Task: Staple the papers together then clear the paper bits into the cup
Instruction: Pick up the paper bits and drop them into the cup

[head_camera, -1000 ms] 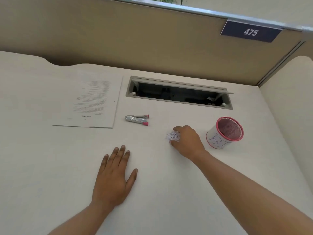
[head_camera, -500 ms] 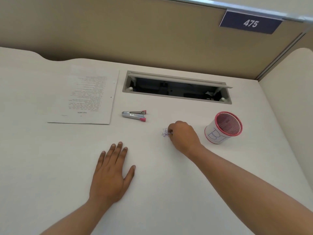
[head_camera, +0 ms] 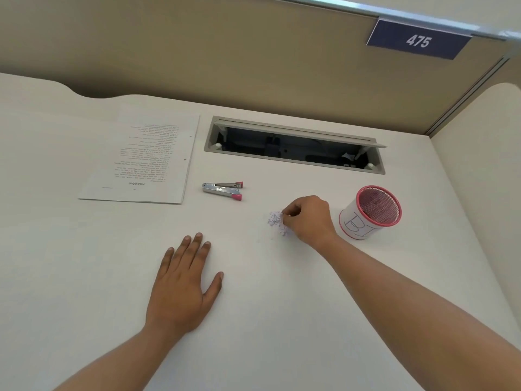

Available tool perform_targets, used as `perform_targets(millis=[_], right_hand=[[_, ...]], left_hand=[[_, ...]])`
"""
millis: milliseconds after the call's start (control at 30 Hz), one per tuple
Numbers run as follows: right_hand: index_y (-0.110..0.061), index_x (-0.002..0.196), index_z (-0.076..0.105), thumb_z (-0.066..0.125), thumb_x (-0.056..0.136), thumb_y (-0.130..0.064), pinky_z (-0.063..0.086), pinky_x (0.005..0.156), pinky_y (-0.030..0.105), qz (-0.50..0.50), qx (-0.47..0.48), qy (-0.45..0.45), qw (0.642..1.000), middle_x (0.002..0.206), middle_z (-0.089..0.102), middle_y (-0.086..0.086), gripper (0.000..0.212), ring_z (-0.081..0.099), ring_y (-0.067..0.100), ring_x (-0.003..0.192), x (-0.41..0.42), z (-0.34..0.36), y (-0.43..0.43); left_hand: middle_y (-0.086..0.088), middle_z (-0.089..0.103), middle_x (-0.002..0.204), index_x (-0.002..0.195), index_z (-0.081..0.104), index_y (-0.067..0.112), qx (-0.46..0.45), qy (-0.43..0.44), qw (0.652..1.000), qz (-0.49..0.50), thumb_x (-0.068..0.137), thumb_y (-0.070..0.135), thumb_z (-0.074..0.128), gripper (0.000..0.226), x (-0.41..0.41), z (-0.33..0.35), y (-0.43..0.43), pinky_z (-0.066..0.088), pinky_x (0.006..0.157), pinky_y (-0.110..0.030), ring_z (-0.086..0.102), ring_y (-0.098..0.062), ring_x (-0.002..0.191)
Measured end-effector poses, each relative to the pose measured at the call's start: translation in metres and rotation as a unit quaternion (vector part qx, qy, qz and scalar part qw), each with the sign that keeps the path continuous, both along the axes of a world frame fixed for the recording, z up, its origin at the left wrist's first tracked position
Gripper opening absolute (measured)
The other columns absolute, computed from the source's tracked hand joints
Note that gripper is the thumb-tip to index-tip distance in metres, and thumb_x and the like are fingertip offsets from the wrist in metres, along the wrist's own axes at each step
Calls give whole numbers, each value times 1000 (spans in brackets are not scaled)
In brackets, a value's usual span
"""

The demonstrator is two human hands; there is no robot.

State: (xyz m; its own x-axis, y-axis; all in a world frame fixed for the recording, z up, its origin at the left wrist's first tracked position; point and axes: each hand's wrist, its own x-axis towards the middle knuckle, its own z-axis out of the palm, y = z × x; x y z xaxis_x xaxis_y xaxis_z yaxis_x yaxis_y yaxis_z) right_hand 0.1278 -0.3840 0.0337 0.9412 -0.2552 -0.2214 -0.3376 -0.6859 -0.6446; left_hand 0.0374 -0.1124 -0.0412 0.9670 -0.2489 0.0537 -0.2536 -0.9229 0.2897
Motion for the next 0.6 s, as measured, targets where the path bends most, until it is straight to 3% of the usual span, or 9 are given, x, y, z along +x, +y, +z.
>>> perform_targets(millis=[67,133,267,467,600], right_hand=[[-11,72,77,75,76,-8,56,63,24,-49,75,10,996,76,75,-2,5,71,18,75,0,2,-4],[-10,68,76,78,74,-4,61,73,31,-101,178,13,979,77,76,3,9,74,25,80,-1,6,-7],[1,76,72,77,76,5,60,73,23,-172,379,18,909,88,74,11,6,71,21,84,-5,32,-9],[3,81,72,72,79,9,59,67,18,-213,498,-12,840,82,74,8,6,71,14,73,-13,82,-33],[2,84,73,72,79,5,58,65,17,-225,487,-48,843,78,74,9,5,71,15,70,-23,107,-65]], left_hand=[[-2,36,161,149,44,16,1,4,1000,0,94,56,36,68,0,0,0,16,123,-41,29,-20,151],[-1,35,161,149,44,16,2,4,1000,1,94,56,36,68,0,1,0,15,123,-41,30,-19,151],[0,35,162,150,44,17,5,11,1000,1,94,58,31,70,0,1,1,13,124,-40,28,-18,151],[0,35,162,150,44,17,4,24,1000,-4,96,66,15,78,1,1,1,14,124,-40,30,-19,150],[1,33,162,151,42,19,4,33,999,-1,94,69,12,81,1,0,2,14,124,-41,28,-18,151]])
